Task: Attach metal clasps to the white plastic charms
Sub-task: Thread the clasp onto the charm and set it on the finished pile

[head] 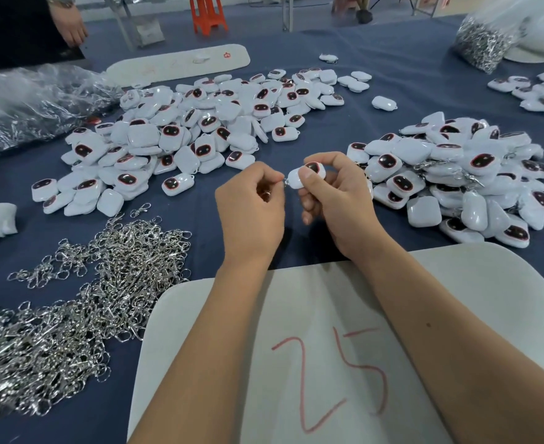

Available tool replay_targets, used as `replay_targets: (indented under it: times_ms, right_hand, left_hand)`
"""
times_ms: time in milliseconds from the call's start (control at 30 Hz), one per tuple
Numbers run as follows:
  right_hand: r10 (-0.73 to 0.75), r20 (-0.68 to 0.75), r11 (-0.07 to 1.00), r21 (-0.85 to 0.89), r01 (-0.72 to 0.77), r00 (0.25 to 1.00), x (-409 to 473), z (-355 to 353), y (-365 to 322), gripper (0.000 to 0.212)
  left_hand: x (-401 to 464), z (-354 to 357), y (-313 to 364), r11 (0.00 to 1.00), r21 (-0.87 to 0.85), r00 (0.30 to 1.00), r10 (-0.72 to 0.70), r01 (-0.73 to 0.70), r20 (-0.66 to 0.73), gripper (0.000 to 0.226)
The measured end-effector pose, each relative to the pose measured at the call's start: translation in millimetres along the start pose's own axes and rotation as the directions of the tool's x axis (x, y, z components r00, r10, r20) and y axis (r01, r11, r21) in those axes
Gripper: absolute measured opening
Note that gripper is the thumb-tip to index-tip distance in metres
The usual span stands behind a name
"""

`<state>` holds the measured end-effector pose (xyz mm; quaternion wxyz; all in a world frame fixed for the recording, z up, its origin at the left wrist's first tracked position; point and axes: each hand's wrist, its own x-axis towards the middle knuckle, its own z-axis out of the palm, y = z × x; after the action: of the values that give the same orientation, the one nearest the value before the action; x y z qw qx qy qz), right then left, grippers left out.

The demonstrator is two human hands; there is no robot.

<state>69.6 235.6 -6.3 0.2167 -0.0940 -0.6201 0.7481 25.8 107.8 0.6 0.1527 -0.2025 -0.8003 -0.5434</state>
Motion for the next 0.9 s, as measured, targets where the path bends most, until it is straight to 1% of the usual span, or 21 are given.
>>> replay_targets:
  times_ms: [67, 133, 200, 233, 267, 300, 333, 367, 400, 433, 467, 500, 567, 633, 700, 767, 833, 900]
  right_hand:
    - [0.000, -0.005, 0.999, -0.034, 0.000, 1.000, -1, 1, 1, 0.014]
    - [-0.007, -0.012, 0.998, -0.065, 0.007, 1.000, -1, 1, 2, 0.019]
    - [-0.020, -0.015, 0.996, -0.083, 0.019, 1.000, -1, 1, 3, 0.022]
    - [-0.024, -0.017, 0.997, -0.078, 0.022, 1.000, -1, 1, 3, 0.022]
    - [-0.026, -0.016, 0.998, -0.058, 0.025, 1.000, -1, 0, 2, 0.021]
    - [-0.027, -0.012, 0.999, -0.026, 0.027, 1.000, -1, 0, 2, 0.020]
    - [-0.028, -0.001, 1.000, 0.008, 0.028, 1.000, -1, -1, 1, 0.018]
    - [-0.029, 0.014, 0.999, 0.037, 0.029, 0.999, -1, -2, 1, 0.018]
    - [-0.031, 0.028, 0.998, 0.058, 0.029, 0.999, -1, -2, 0, 0.018]
    - [-0.032, 0.040, 0.997, 0.073, 0.029, 0.999, -1, -2, 0, 0.019]
    - [-0.034, 0.045, 0.996, 0.083, 0.030, 0.998, -1, -2, -1, 0.020]
    - [-0.036, 0.045, 0.996, 0.087, 0.032, 0.998, 0, -3, -1, 0.020]
    - [-0.044, 0.045, 0.995, 0.088, 0.040, 0.998, 0, -3, -1, 0.021]
    - [-0.052, 0.047, 0.995, 0.083, 0.048, 0.998, 0, -2, -1, 0.020]
    - [-0.052, 0.048, 0.996, 0.077, 0.048, 0.997, 0, -1, -1, 0.020]
    - [-0.046, 0.050, 0.996, 0.073, 0.042, 0.998, -1, -2, -2, 0.022]
    - [-0.043, 0.053, 0.998, 0.047, 0.041, 0.998, -2, -2, -2, 0.026]
    - [-0.045, 0.060, 0.999, 0.002, 0.045, 0.997, -2, -1, -2, 0.028]
  left_hand:
    - [1, 0, 0, 0.984, 0.148, 0.994, 0.092, -0.099, 0.055, 0.012]
    - [1, 0, 0, 0.947, 0.279, 0.985, 0.134, -0.159, 0.106, 0.014]
    - [0, 2, 3, 0.927, 0.332, 0.983, 0.142, -0.175, 0.120, 0.016]
    - [-1, 2, 3, 0.936, 0.316, 0.987, 0.127, -0.153, 0.103, 0.016]
    - [-3, 3, 4, 0.963, 0.251, 0.994, 0.087, -0.100, 0.062, 0.015]
    - [-4, 4, 5, 0.992, 0.128, 1.000, 0.008, -0.009, 0.007, 0.013]
    - [-4, 5, 5, 0.992, -0.046, 0.993, -0.115, 0.114, -0.032, 0.012]
    - [-4, 6, 5, 0.937, -0.240, 0.964, -0.266, 0.254, -0.017, 0.010]
    - [-4, 8, 6, 0.823, -0.418, 0.915, -0.401, 0.385, 0.054, 0.010]
    - [-4, 9, 6, 0.686, -0.544, 0.862, -0.482, 0.483, 0.156, 0.010]
    - [-3, 10, 7, 0.577, -0.609, 0.822, -0.512, 0.545, 0.250, 0.013]
    - [-2, 10, 8, 0.512, -0.630, 0.796, -0.515, 0.584, 0.318, 0.018]
    - [0, 10, 7, 0.440, -0.649, 0.768, -0.509, 0.621, 0.389, 0.026]
    - [1, 9, 7, 0.392, -0.672, 0.758, -0.503, 0.628, 0.415, 0.026]
    - [0, 8, 10, 0.403, -0.683, 0.770, -0.509, 0.608, 0.385, 0.018]
    - [-3, 10, 11, 0.449, -0.685, 0.790, -0.522, 0.575, 0.321, 0.007]
    - [-4, 12, 9, 0.540, -0.654, 0.819, -0.527, 0.530, 0.229, 0.012]
    - [-3, 12, 5, 0.665, -0.593, 0.863, -0.493, 0.455, 0.110, 0.018]
